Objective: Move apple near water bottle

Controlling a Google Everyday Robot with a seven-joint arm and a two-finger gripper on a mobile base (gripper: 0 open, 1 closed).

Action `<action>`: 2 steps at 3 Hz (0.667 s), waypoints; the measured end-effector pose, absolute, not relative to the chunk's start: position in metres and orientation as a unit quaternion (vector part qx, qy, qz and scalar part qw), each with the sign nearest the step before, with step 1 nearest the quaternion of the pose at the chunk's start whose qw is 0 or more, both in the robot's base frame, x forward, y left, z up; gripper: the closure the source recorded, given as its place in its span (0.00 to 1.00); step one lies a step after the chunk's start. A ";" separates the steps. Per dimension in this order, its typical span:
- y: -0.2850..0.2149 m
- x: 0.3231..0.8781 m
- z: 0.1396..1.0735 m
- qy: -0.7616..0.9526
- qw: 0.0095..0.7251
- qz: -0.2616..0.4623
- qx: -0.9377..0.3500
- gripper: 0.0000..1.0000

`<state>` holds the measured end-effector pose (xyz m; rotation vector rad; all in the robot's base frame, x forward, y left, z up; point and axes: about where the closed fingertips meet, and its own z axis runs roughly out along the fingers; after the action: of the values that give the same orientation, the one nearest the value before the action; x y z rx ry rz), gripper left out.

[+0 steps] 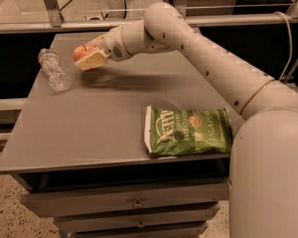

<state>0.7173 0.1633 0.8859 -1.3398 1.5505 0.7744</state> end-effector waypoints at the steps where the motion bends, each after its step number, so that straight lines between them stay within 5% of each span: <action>1: 0.171 0.713 0.879 0.625 0.451 0.328 -0.546 0.63; 2: 0.176 0.711 0.874 0.621 0.448 0.339 -0.547 0.40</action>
Offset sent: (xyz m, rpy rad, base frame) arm -0.0076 0.0120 -0.0147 0.0367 0.0381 0.0534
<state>0.7105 0.1760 0.8741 -1.3534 1.5371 0.8379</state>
